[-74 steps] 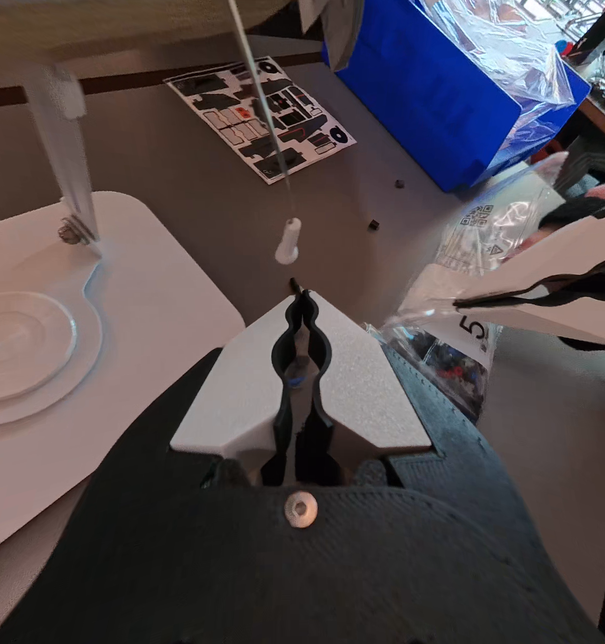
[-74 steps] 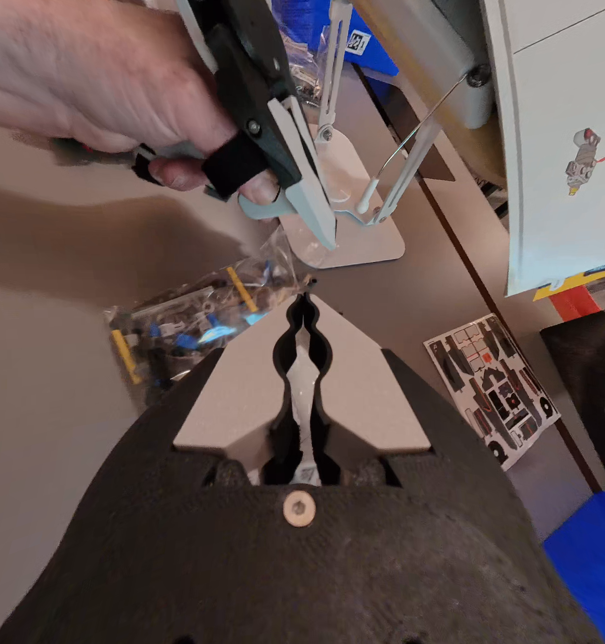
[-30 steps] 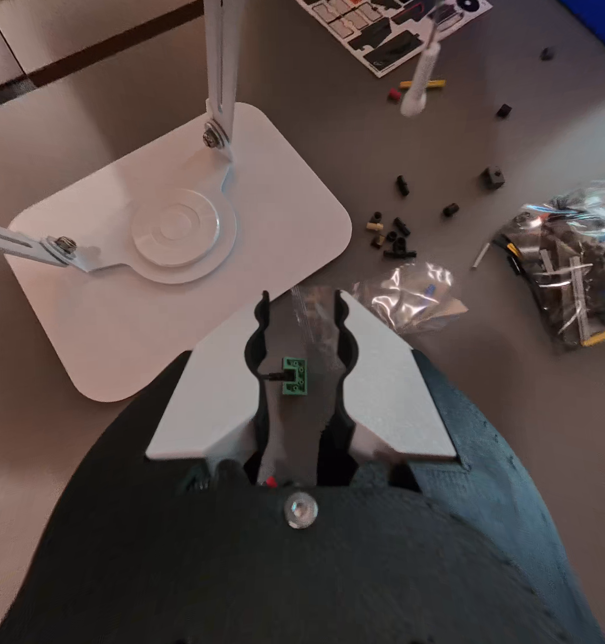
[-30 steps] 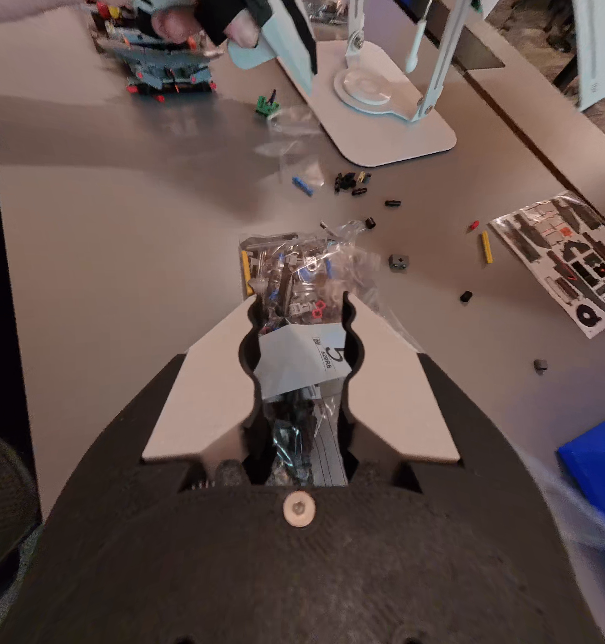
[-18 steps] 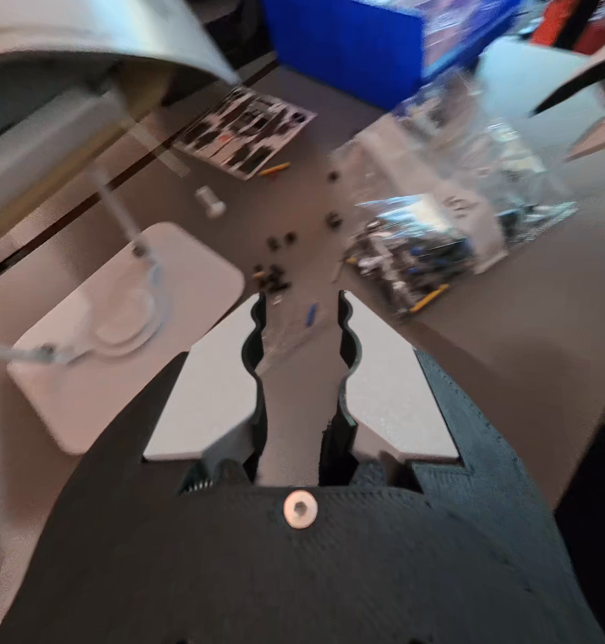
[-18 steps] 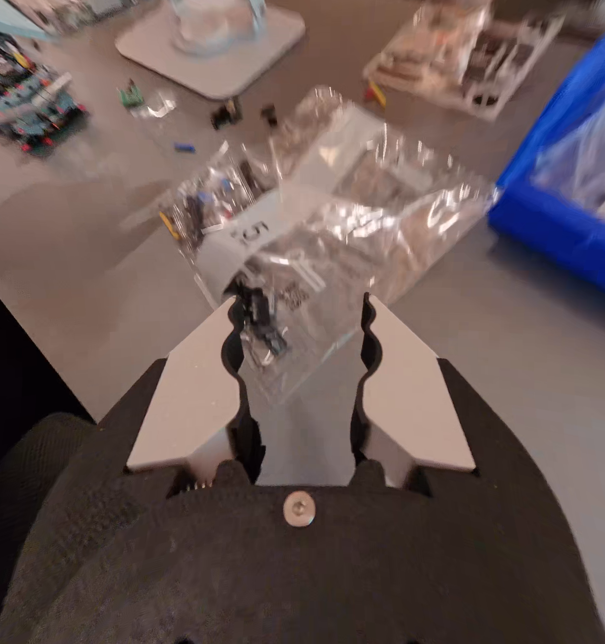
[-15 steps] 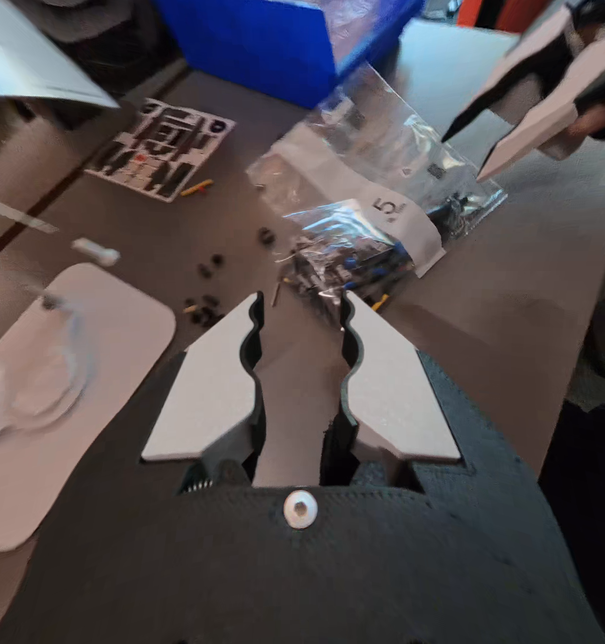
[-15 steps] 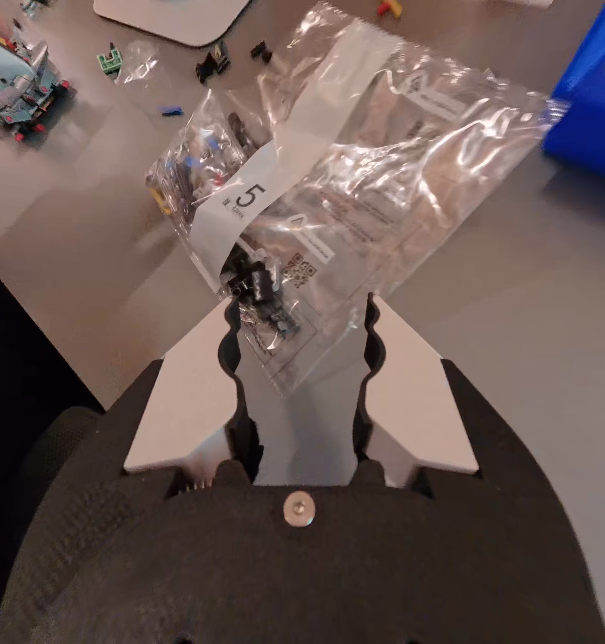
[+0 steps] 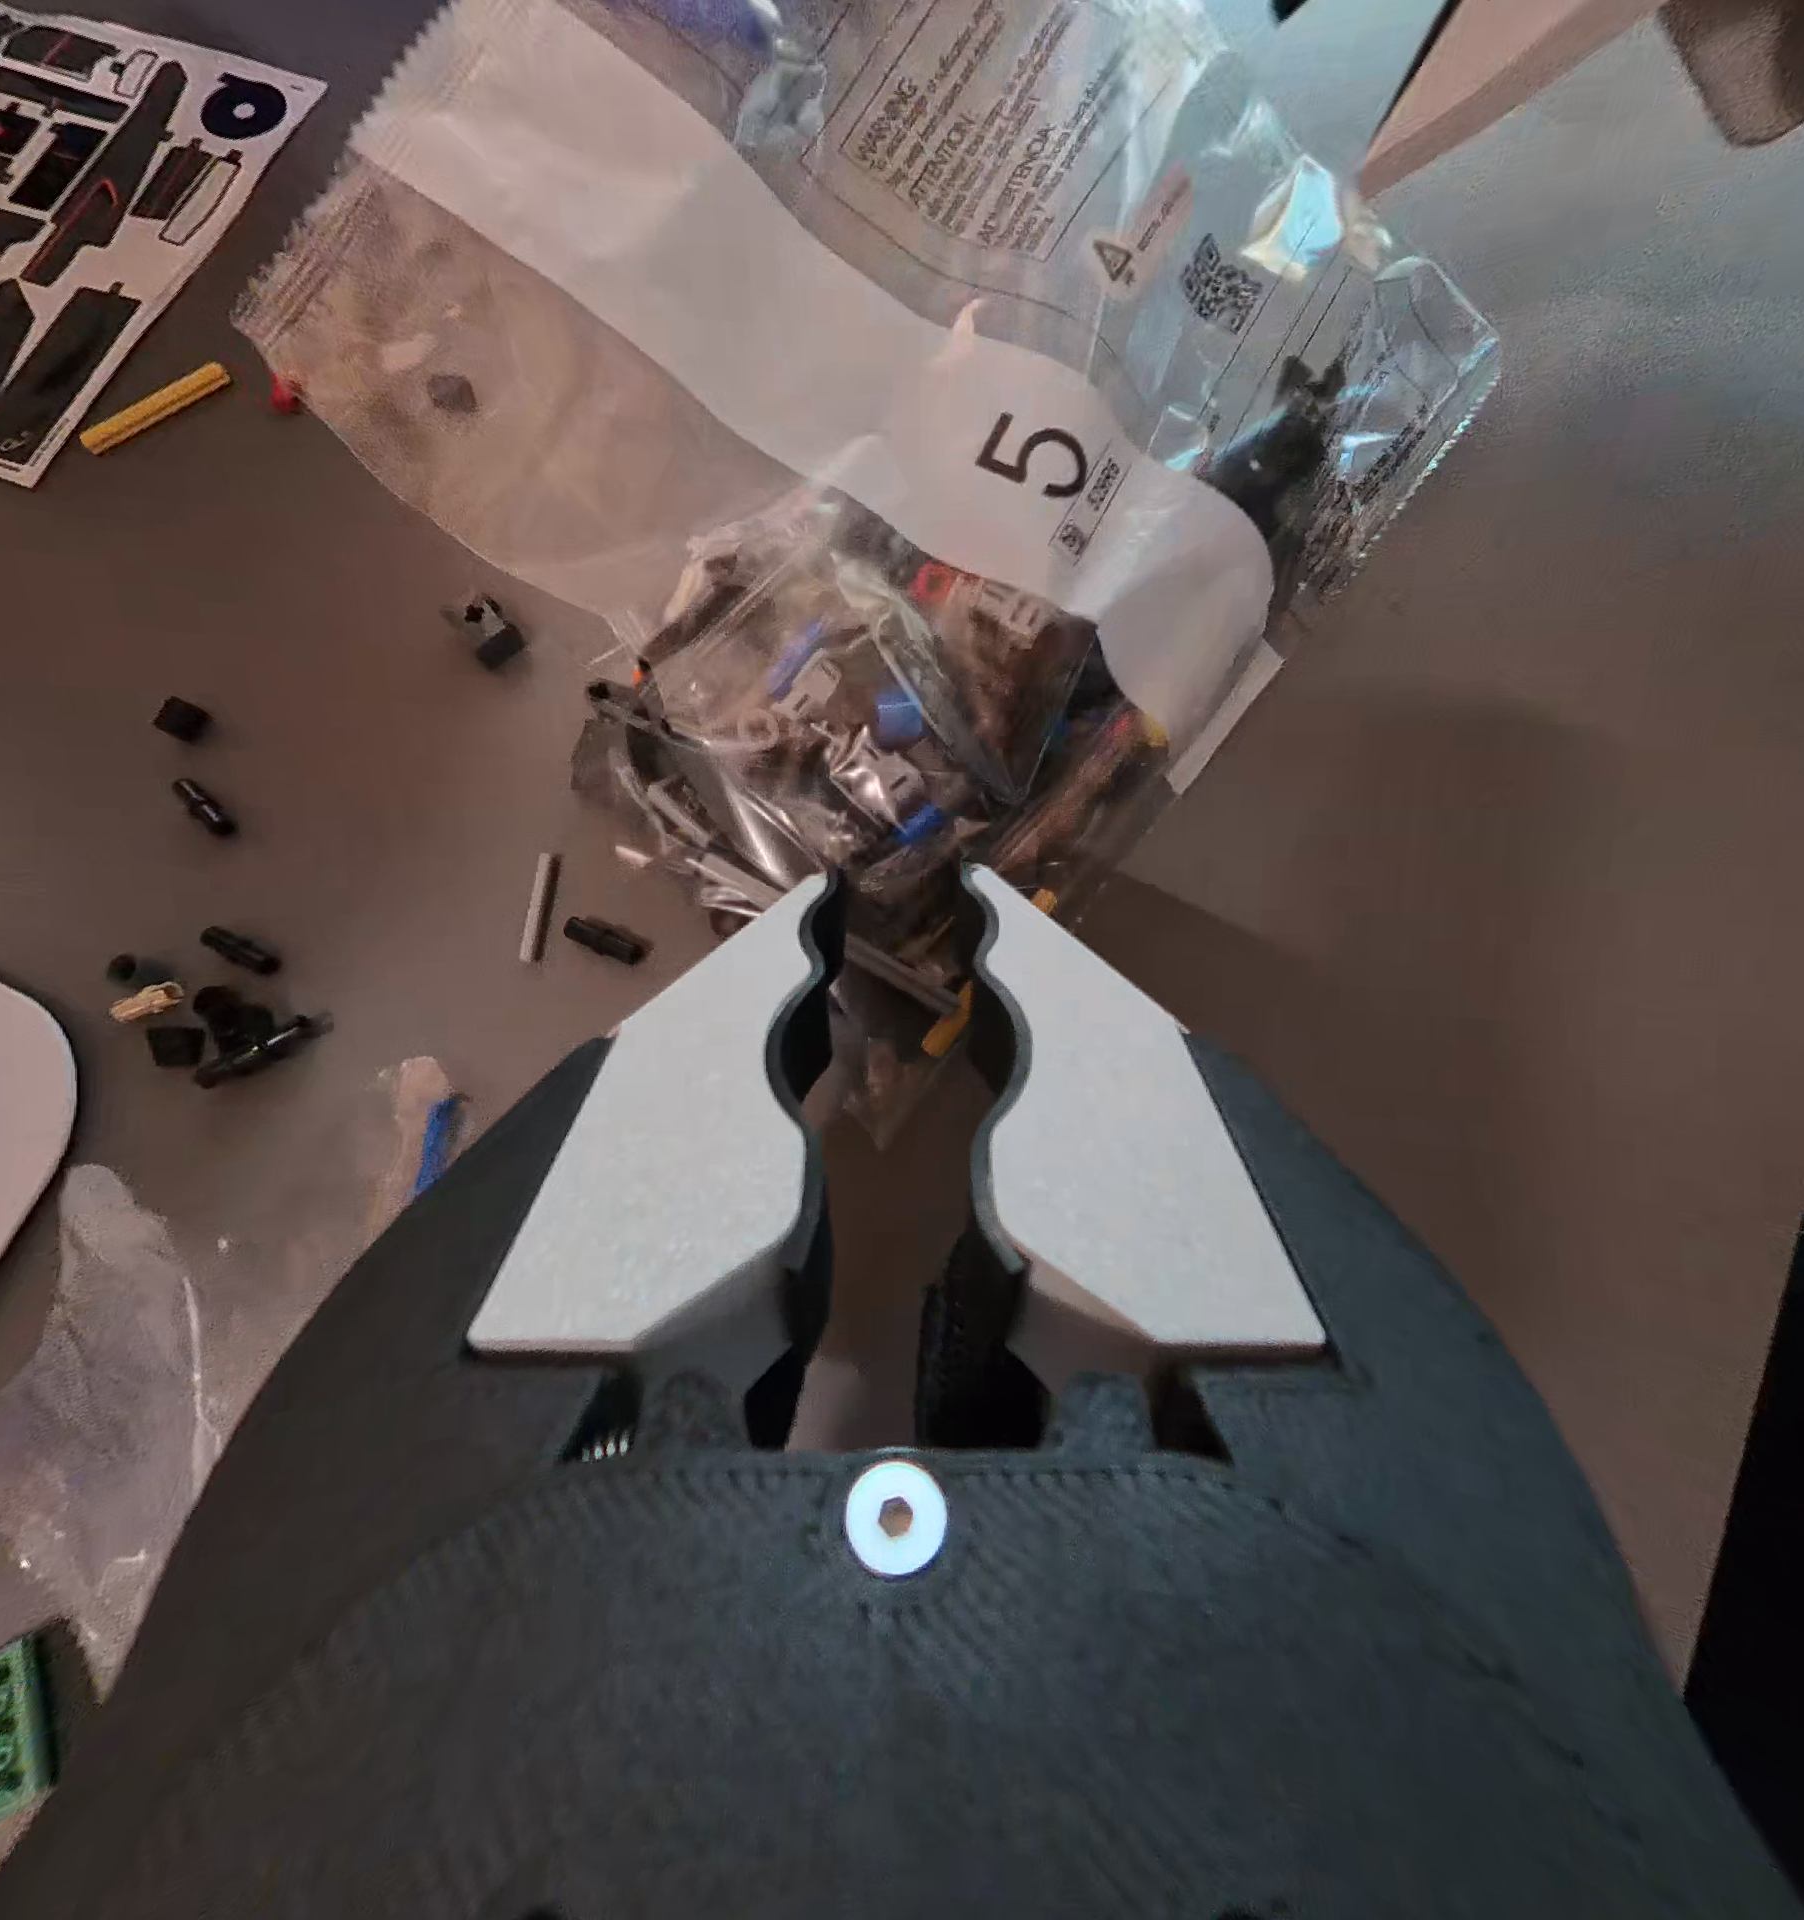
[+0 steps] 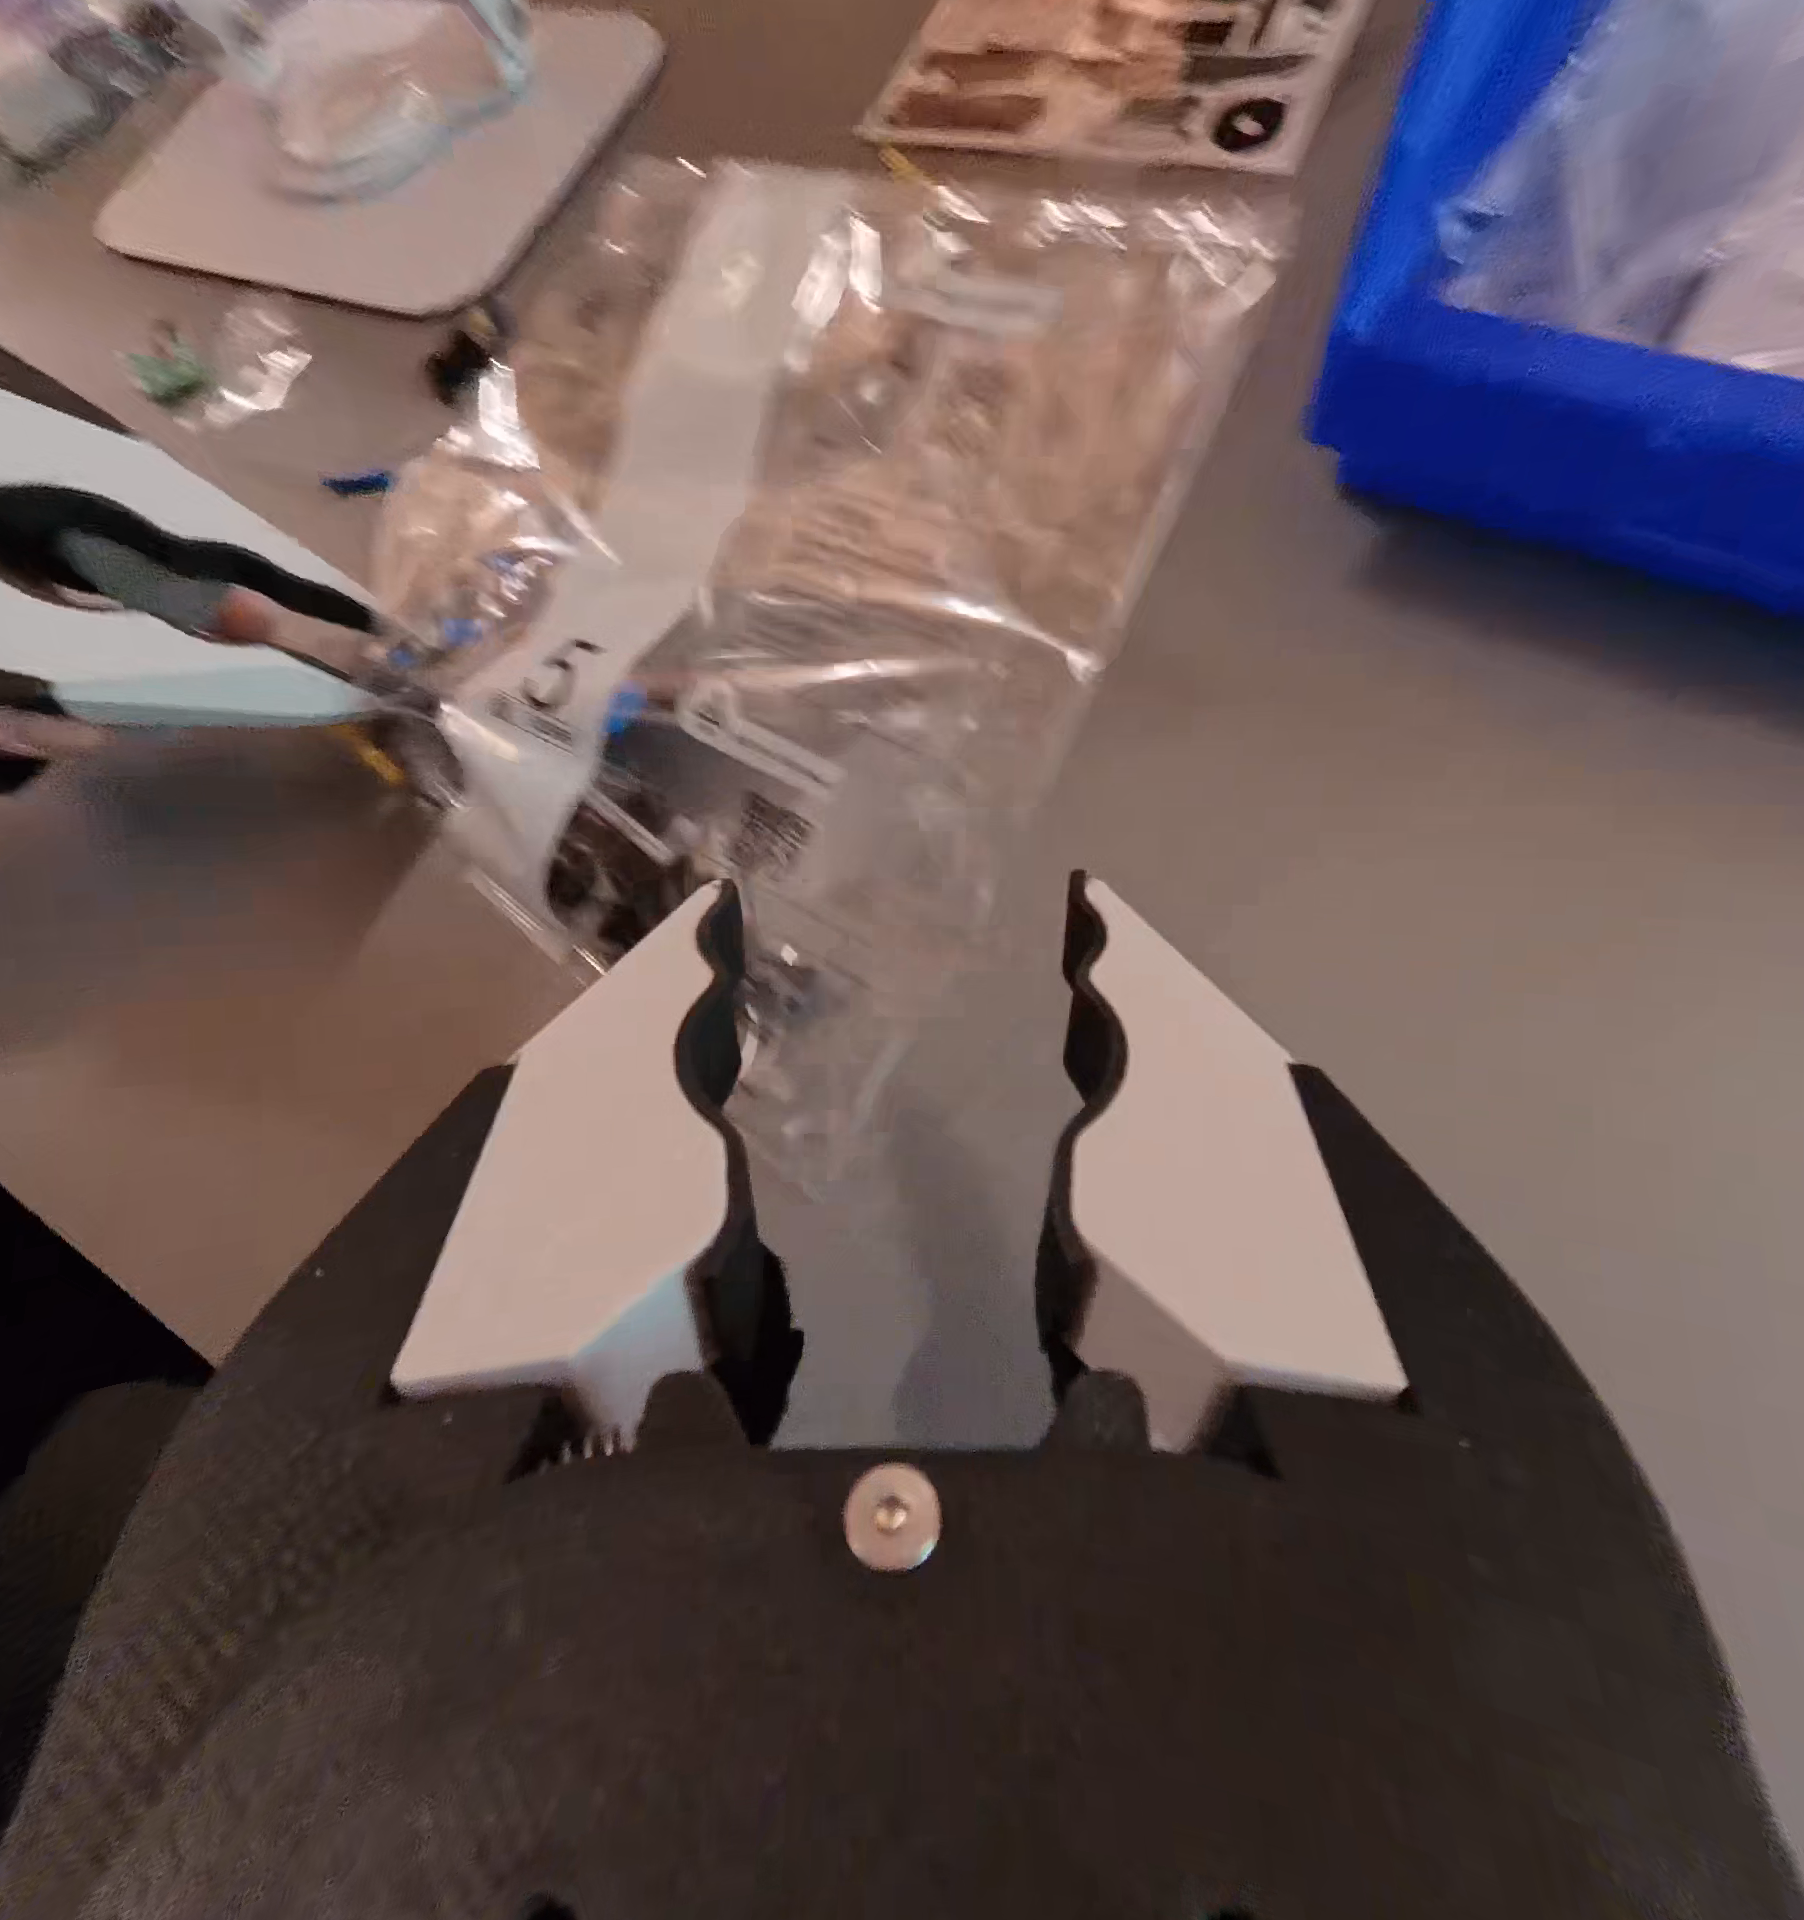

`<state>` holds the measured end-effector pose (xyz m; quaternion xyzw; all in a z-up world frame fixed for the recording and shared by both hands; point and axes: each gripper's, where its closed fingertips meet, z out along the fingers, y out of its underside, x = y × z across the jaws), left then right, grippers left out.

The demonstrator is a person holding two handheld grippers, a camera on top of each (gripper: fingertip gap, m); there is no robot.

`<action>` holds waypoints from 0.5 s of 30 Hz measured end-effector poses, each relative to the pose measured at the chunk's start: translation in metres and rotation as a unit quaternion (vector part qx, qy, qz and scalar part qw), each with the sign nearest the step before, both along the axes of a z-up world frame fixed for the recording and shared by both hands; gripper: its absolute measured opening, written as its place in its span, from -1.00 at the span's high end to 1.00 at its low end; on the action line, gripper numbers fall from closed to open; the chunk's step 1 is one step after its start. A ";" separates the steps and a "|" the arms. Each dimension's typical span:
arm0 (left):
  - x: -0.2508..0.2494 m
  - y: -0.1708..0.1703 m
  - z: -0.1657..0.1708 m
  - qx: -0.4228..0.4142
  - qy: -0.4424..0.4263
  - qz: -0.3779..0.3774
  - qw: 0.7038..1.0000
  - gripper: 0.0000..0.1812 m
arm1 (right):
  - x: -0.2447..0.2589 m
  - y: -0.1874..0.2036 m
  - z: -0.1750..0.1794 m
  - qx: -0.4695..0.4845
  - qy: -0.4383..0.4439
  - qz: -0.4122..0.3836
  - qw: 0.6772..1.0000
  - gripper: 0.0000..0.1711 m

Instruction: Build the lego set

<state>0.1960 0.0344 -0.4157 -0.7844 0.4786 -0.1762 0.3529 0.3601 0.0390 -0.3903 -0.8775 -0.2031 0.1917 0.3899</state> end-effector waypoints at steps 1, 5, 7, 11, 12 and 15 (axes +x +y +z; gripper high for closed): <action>0.001 0.000 0.000 0.000 -0.003 -0.001 1.000 0.81 | 0.007 -0.004 -0.004 -0.016 -0.006 -0.007 1.000 0.25; 0.004 -0.001 -0.001 -0.009 -0.020 0.002 1.000 0.84 | -0.016 -0.024 -0.024 -0.108 0.087 0.043 0.989 0.46; 0.004 -0.003 -0.002 -0.013 -0.022 0.003 1.000 0.87 | -0.030 -0.025 -0.028 -0.112 0.113 0.056 0.986 0.65; 0.006 -0.009 -0.005 -0.014 -0.026 -0.005 1.000 0.91 | -0.046 -0.017 -0.016 -0.072 0.145 0.072 0.984 1.00; 0.006 -0.010 -0.005 -0.012 -0.029 -0.007 0.999 0.90 | -0.047 -0.017 -0.012 -0.071 0.136 0.079 0.985 1.00; 0.007 -0.014 0.000 -0.026 -0.061 -0.013 0.998 0.79 | -0.051 -0.012 0.009 -0.041 0.091 0.101 0.990 1.00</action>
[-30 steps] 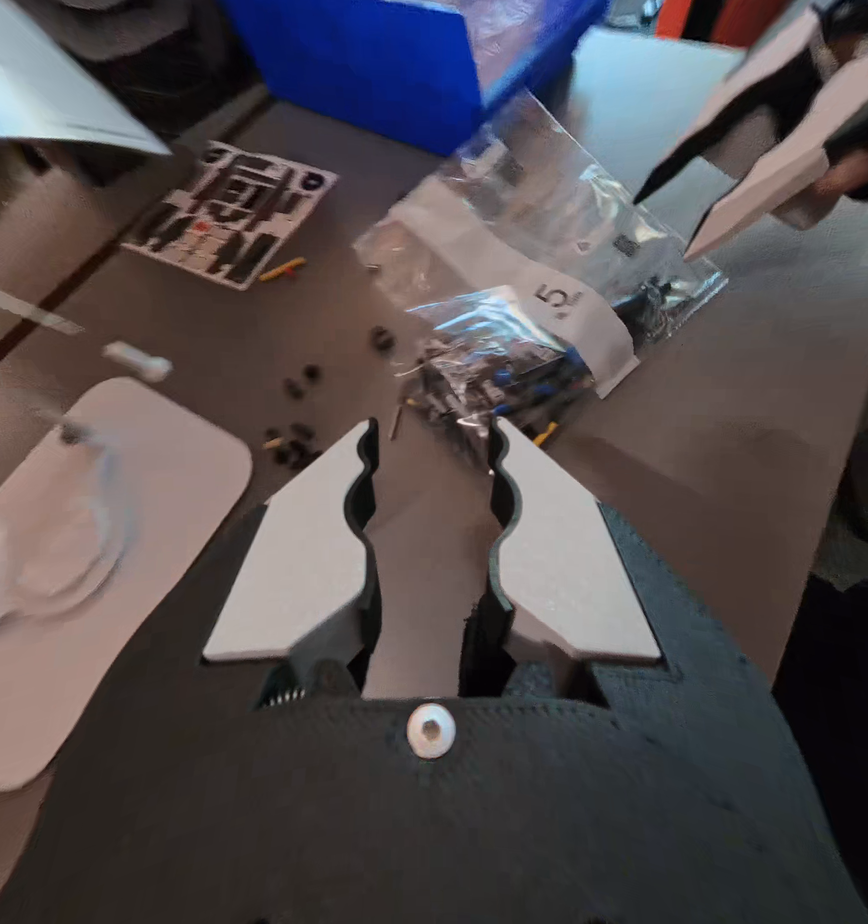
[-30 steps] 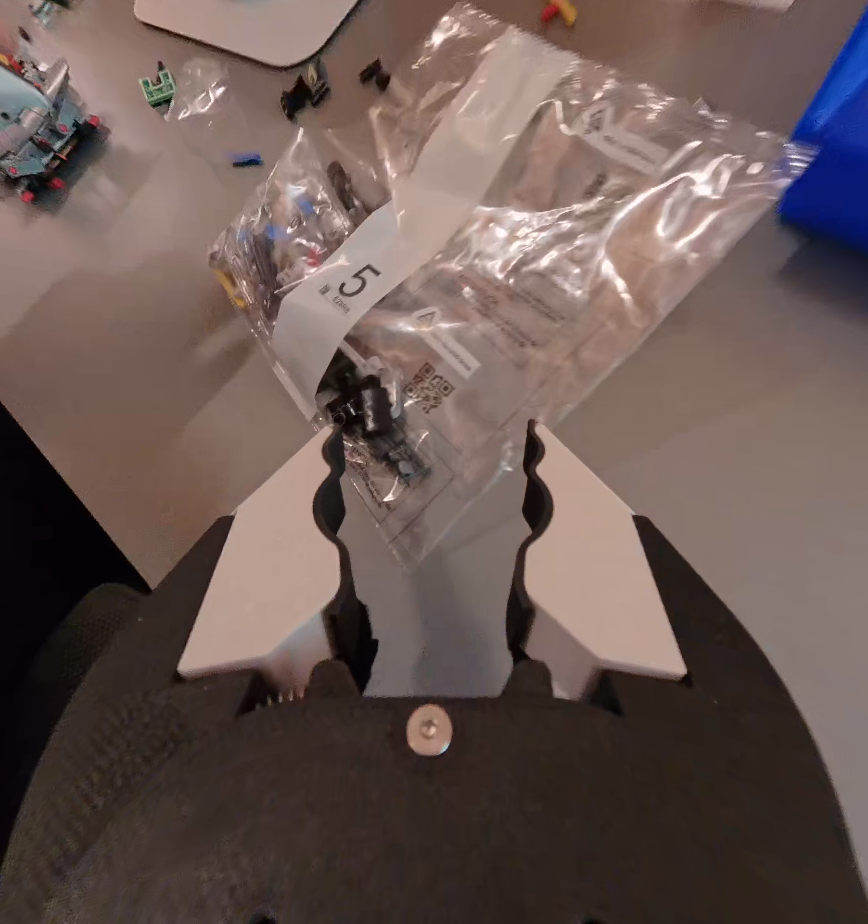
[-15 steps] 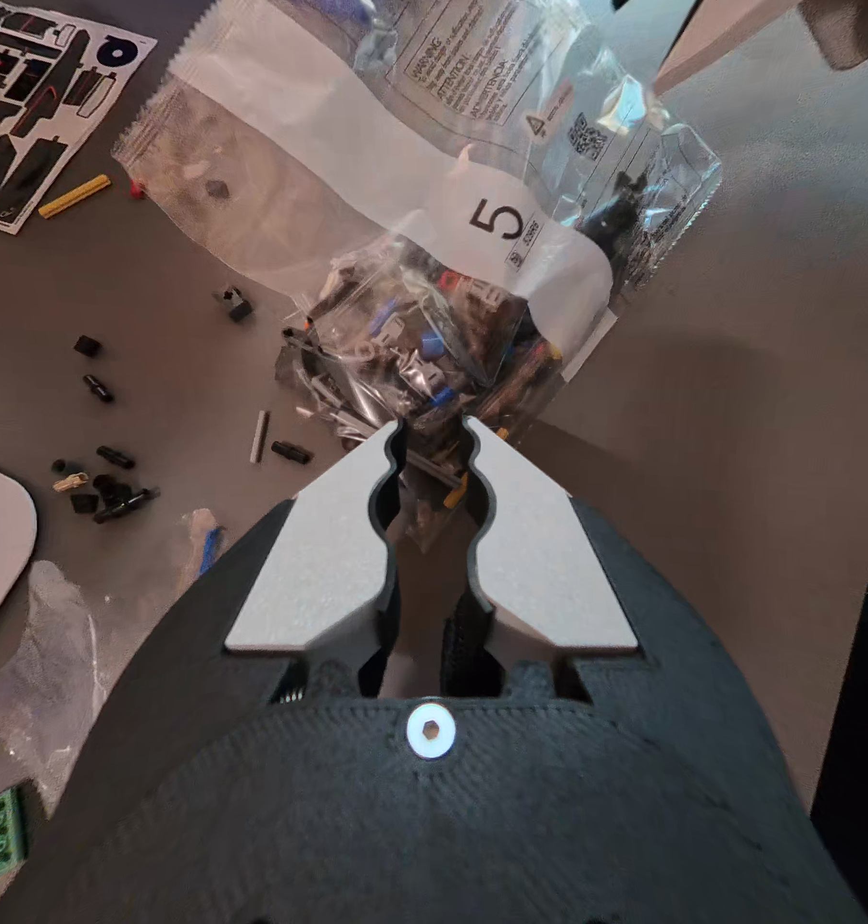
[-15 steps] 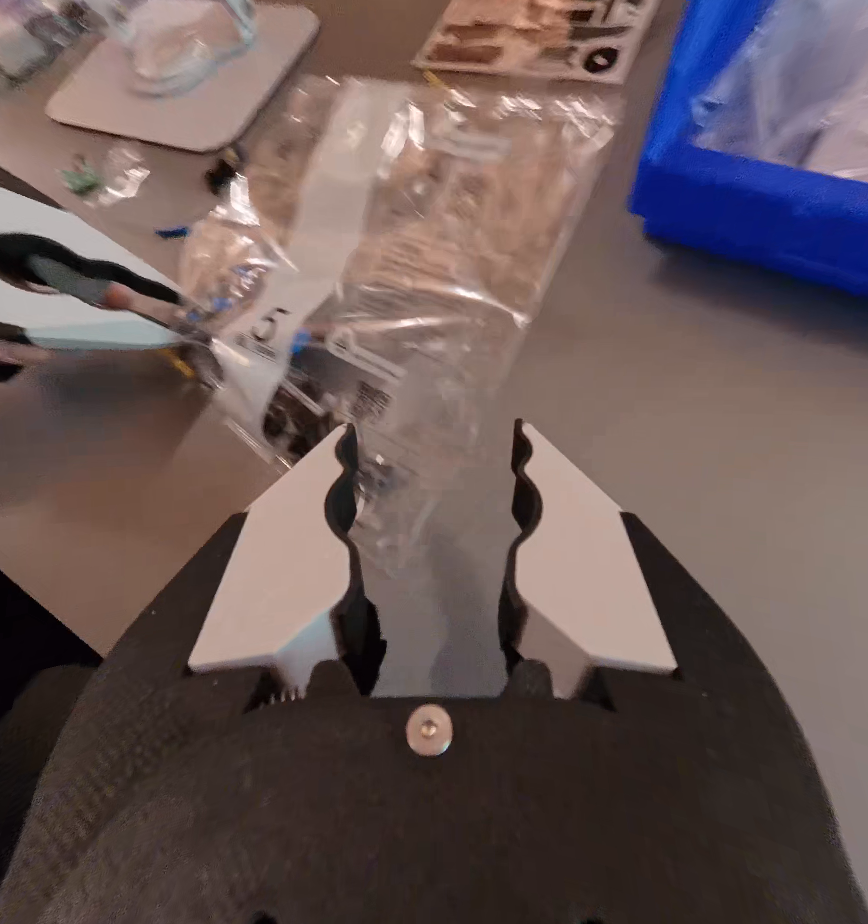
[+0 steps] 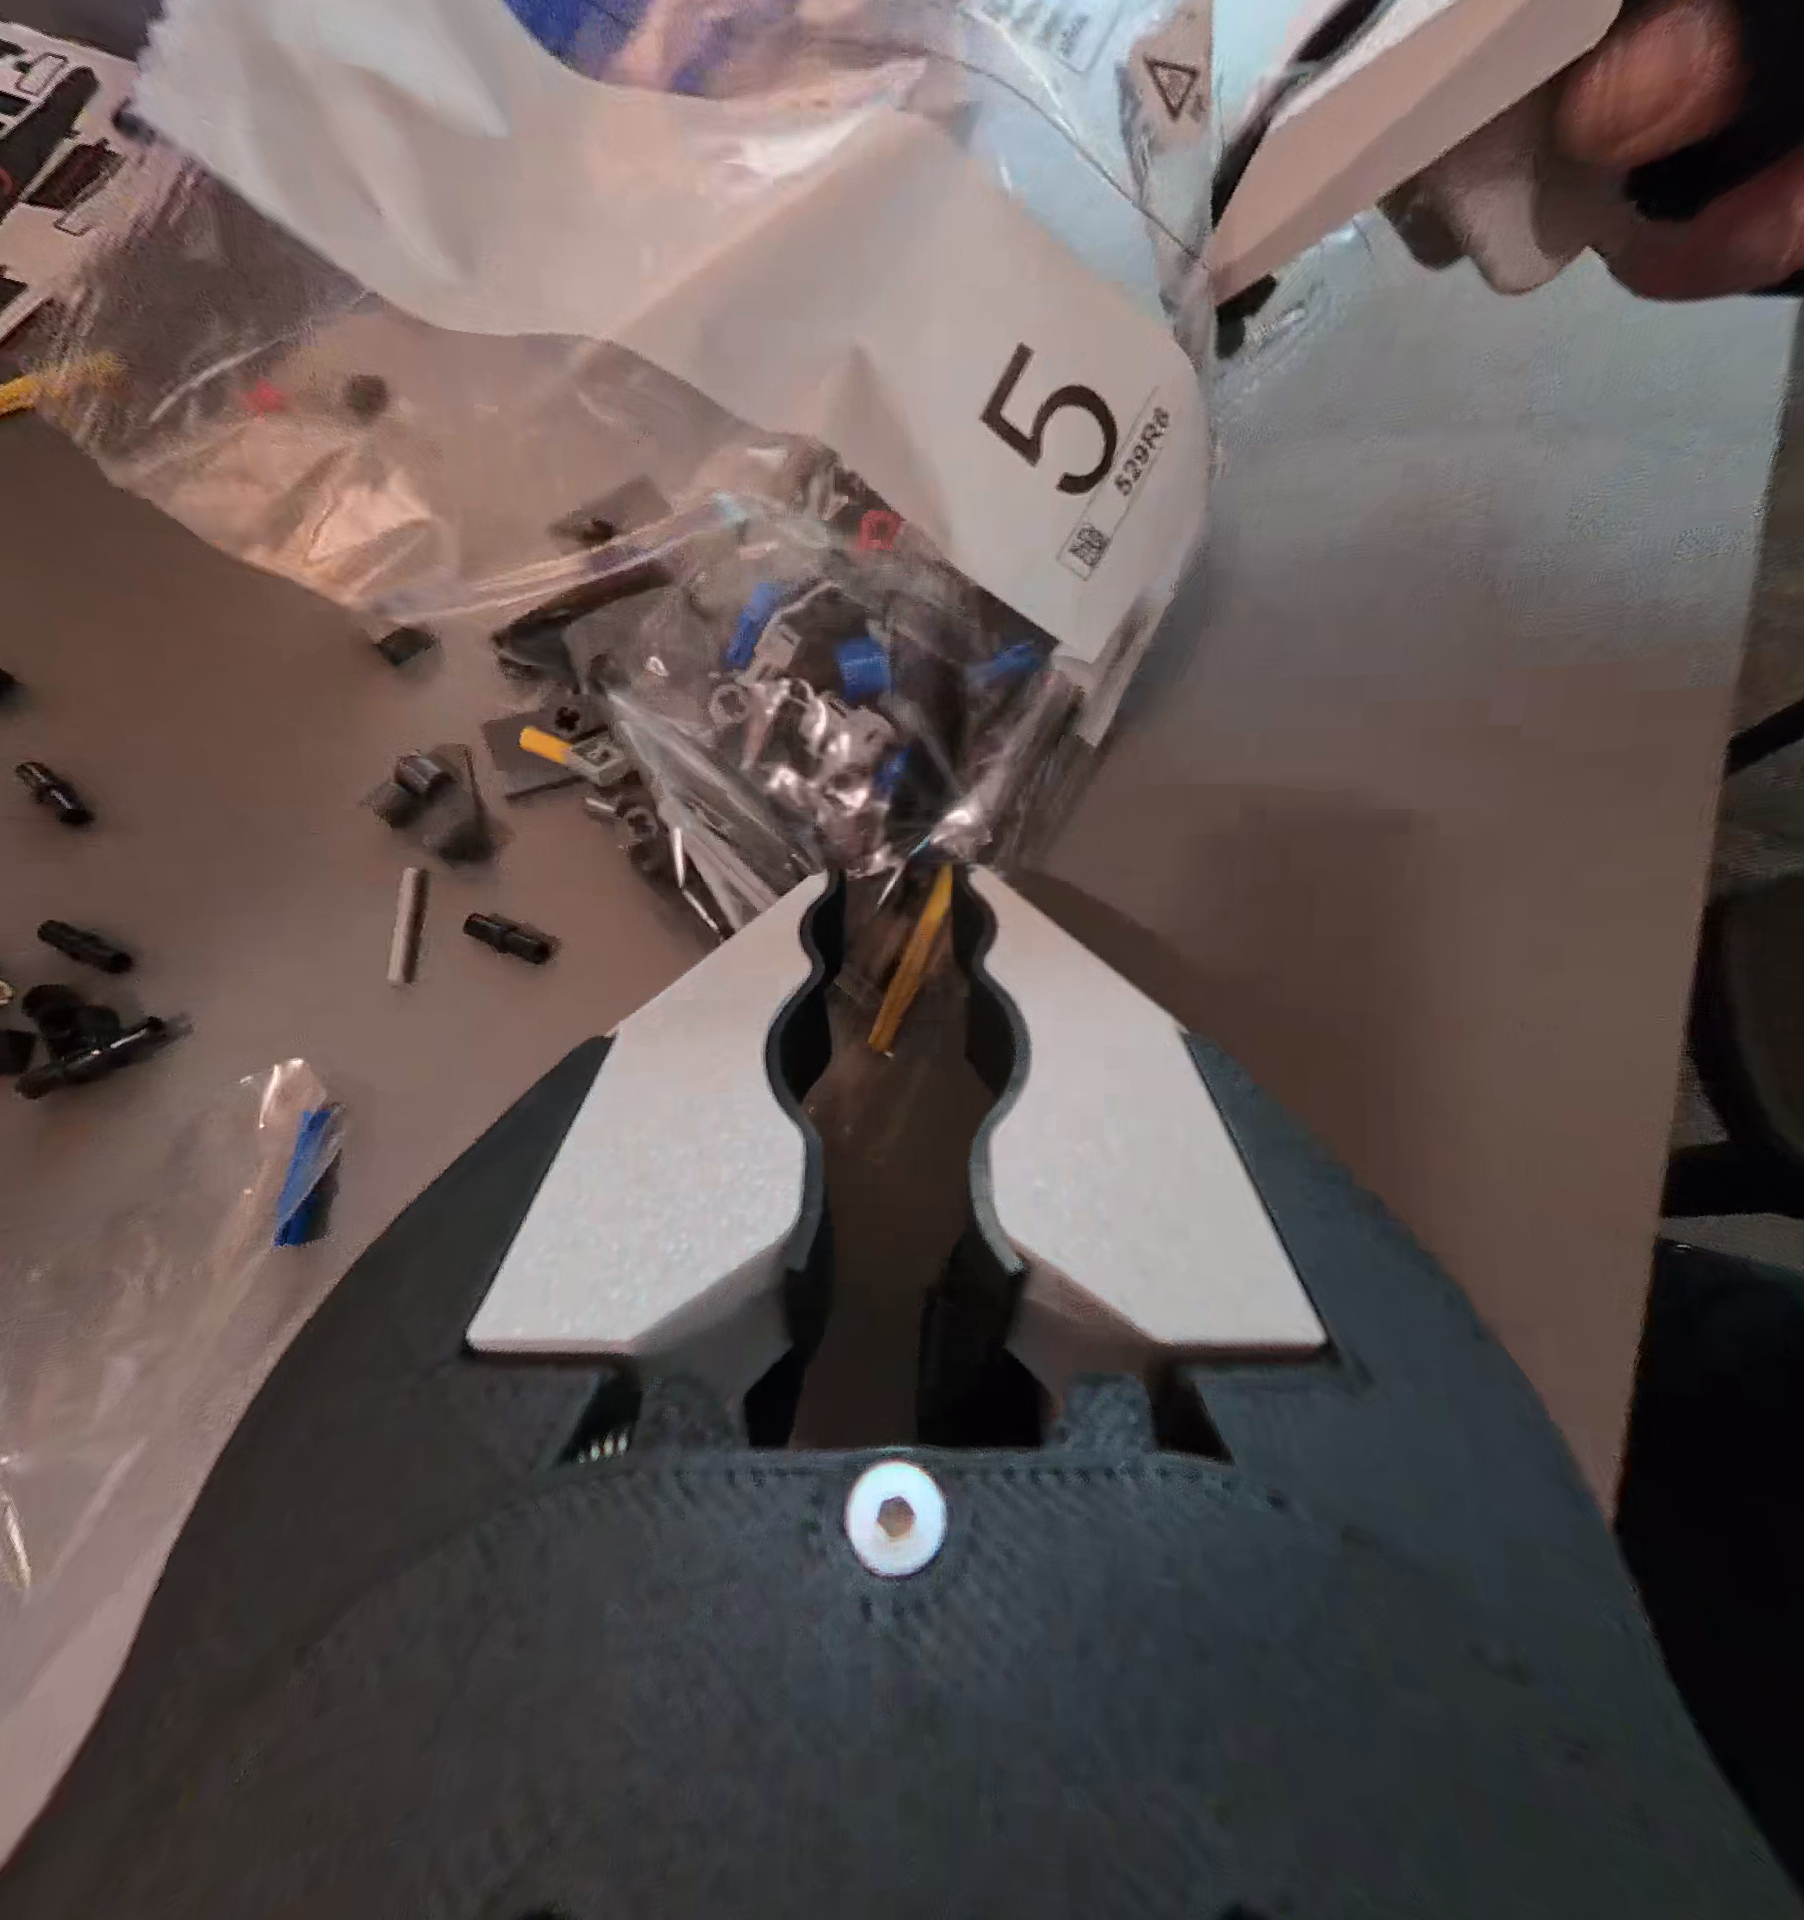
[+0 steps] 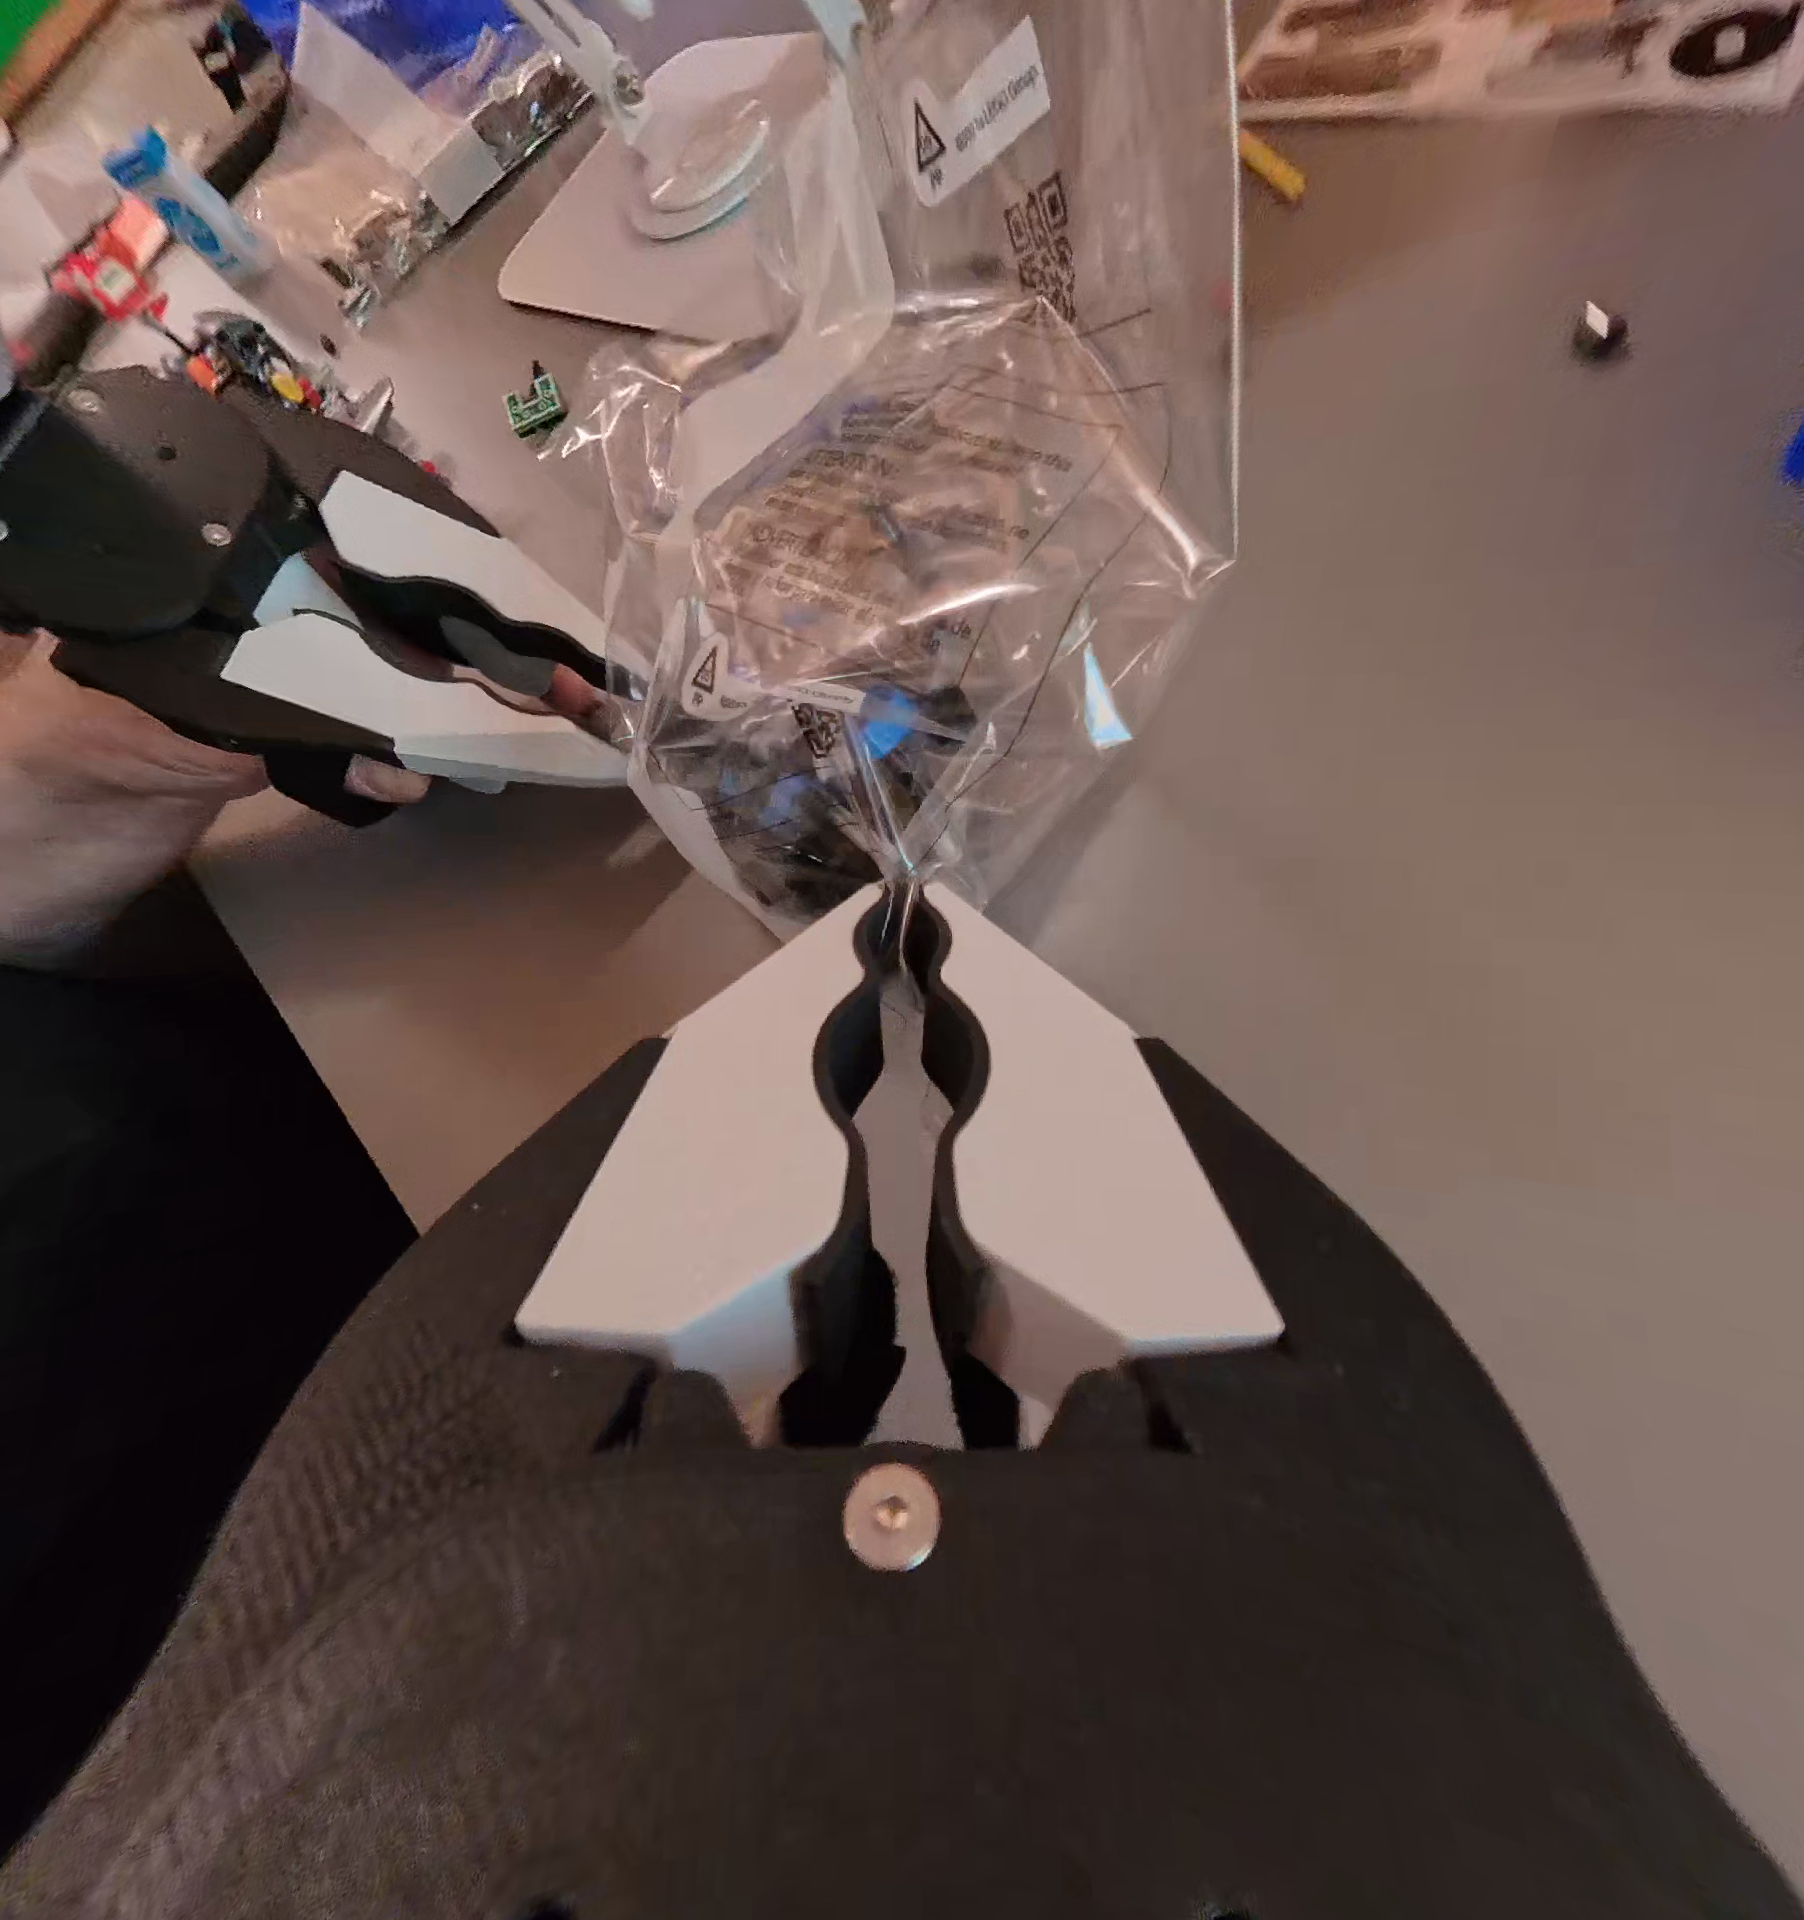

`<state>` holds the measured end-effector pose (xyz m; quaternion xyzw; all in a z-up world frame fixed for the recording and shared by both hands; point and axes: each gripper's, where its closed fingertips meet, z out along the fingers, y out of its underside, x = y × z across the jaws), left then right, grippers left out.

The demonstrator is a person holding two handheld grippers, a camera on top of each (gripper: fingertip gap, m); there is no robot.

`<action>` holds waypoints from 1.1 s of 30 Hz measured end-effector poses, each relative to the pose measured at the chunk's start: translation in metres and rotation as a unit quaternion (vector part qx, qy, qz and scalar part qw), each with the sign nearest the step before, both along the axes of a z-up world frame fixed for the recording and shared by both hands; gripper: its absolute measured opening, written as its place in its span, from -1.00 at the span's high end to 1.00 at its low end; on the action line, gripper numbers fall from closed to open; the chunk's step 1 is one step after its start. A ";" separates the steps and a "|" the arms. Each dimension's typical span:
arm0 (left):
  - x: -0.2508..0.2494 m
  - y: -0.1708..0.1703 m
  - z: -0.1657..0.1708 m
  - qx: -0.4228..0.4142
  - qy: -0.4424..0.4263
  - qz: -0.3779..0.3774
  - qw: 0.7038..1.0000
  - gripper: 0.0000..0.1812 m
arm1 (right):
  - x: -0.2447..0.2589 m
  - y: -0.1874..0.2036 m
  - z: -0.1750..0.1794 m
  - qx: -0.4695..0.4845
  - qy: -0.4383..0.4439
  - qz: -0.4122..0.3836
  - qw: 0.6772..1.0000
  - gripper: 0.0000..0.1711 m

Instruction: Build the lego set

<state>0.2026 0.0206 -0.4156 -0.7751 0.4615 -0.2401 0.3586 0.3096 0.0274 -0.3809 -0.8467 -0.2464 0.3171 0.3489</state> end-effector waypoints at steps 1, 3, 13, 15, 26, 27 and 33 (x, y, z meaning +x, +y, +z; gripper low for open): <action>-0.001 0.000 0.003 -0.003 -0.010 0.000 1.000 0.76 | -0.002 0.003 0.009 0.013 -0.012 0.006 1.000 1.00; -0.005 0.001 0.013 0.009 -0.020 -0.003 1.000 0.71 | -0.009 0.006 0.028 0.030 -0.041 0.032 0.998 1.00; -0.026 -0.008 0.083 0.084 -0.093 -0.009 0.992 0.75 | -0.059 0.038 0.118 0.088 -0.252 0.179 0.947 1.00; -0.037 -0.004 0.103 0.115 -0.101 0.002 0.988 0.74 | -0.069 0.044 0.120 0.087 -0.288 0.206 0.931 1.00; -0.034 0.059 0.186 0.277 -0.044 -0.040 0.959 0.41 | -0.101 0.058 0.113 0.106 -0.396 0.285 0.866 1.00; -0.028 0.062 0.186 0.288 -0.032 -0.055 0.956 0.40 | -0.102 0.058 0.112 0.106 -0.393 0.288 0.867 1.00; -0.005 0.070 0.178 0.285 0.018 -0.127 0.950 0.38 | -0.102 0.058 0.105 0.109 -0.395 0.306 0.859 1.00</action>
